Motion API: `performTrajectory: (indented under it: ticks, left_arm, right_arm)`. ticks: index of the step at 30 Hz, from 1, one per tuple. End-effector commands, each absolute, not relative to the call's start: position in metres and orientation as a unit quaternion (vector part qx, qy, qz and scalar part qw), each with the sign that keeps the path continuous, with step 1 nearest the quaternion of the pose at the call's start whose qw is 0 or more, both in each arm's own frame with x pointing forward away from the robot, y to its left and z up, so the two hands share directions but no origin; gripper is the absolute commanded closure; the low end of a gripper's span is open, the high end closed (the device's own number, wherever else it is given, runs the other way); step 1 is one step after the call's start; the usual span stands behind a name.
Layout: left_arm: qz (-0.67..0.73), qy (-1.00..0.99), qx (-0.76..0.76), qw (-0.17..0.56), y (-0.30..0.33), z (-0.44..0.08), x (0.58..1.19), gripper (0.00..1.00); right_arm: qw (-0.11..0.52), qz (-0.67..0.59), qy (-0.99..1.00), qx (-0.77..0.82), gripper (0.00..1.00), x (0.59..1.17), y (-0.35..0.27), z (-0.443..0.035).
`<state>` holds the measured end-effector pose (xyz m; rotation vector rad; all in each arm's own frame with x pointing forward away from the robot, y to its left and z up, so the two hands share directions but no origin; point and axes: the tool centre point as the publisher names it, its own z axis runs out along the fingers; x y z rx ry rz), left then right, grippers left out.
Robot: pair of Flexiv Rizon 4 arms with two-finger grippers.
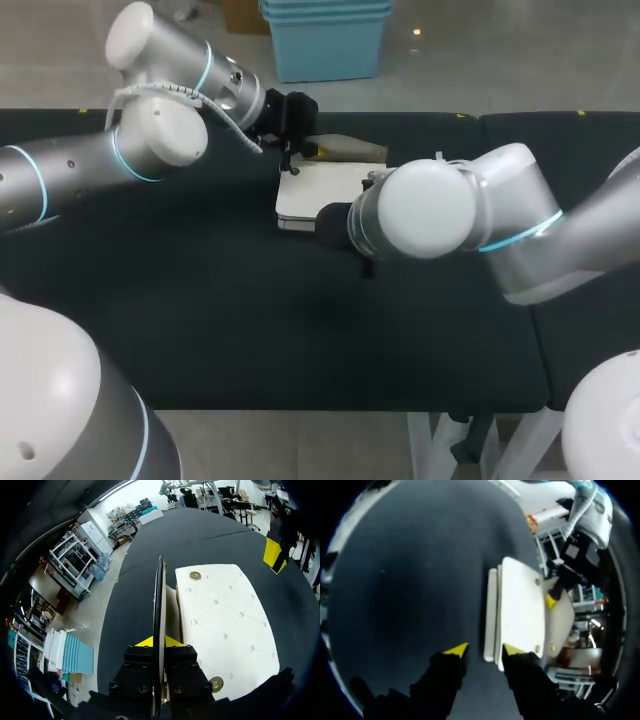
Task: Pick up the bag, open it, inspect its contents, close it, and place it on the opposite side
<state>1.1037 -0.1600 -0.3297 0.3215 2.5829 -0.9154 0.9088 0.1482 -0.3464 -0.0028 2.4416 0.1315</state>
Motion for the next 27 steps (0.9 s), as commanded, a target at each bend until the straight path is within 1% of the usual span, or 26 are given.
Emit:
performTrajectory:
  ticks: [1,13,27]
  left_arm:
    - [-0.331,0.917,0.118,0.188,-0.160,-0.335,1.105,1.00]
    - [-0.328,0.918,0.134,0.177,-0.158,-0.339,1.098,1.00]
    - [-0.327,0.920,0.144,0.163,-0.158,-0.343,1.095,1.00]
  right_arm:
    - [0.350,0.050,0.935,0.003,0.59,0.914,0.152,-0.356]
    - [0.371,0.049,0.927,0.015,0.62,0.938,0.147,-0.360]
    - [0.381,0.050,0.922,0.034,0.64,0.956,0.136,-0.370]
